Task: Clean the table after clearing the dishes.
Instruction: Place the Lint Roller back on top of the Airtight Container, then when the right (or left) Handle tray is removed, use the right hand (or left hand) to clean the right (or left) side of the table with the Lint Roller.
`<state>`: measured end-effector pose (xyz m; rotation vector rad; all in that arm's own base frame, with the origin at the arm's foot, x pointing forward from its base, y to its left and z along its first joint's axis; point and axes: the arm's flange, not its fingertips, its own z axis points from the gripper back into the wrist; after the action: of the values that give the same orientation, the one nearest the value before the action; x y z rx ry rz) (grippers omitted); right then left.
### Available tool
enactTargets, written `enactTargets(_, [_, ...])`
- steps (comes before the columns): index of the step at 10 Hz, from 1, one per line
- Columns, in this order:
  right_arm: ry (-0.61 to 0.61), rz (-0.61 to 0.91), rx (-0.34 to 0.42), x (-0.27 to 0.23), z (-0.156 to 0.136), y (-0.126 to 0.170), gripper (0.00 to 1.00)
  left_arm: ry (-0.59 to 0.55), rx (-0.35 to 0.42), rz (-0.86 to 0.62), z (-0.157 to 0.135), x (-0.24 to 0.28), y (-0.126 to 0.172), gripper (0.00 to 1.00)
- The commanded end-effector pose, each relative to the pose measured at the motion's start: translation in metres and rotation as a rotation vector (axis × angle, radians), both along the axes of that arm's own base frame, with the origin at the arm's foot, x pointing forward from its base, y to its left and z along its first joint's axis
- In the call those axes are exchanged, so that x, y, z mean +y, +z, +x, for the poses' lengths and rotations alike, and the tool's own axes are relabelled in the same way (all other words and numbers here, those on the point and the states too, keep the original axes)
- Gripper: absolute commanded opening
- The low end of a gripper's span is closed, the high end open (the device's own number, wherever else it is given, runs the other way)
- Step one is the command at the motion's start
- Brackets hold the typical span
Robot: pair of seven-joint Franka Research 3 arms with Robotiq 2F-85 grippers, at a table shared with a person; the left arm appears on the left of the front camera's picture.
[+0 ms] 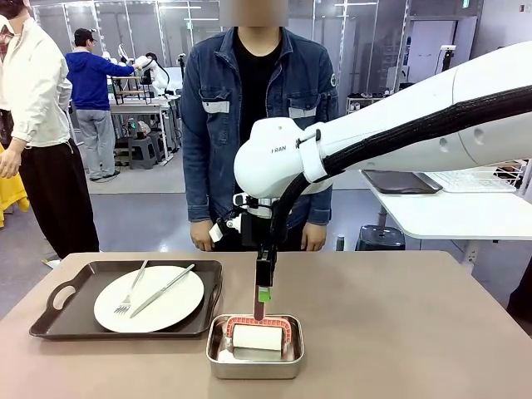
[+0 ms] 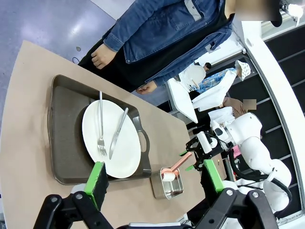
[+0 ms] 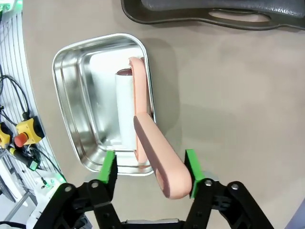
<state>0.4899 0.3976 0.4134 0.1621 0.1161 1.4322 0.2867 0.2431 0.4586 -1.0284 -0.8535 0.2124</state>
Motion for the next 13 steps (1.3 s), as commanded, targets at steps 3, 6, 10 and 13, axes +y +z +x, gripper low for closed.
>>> enactTargets(3, [0.023,0.036,-0.059,-0.008,-0.021,0.013,1.0,-0.009,-0.017,-0.001,-0.001,0.002,0.002,1.0])
enactTargets(6, [0.004,0.01,-0.034,0.0,-0.008,0.014,1.0,-0.009,-0.017,-0.001,-0.001,0.002,0.002,1.0])
enactTargets(10, [0.004,0.01,-0.034,0.0,-0.008,0.014,1.0,-0.009,-0.017,-0.001,-0.001,0.002,0.002,1.0])
enactTargets(13, [0.004,0.01,-0.034,0.0,-0.008,0.014,1.0,-0.009,-0.017,-0.001,-0.001,0.002,0.002,1.0])
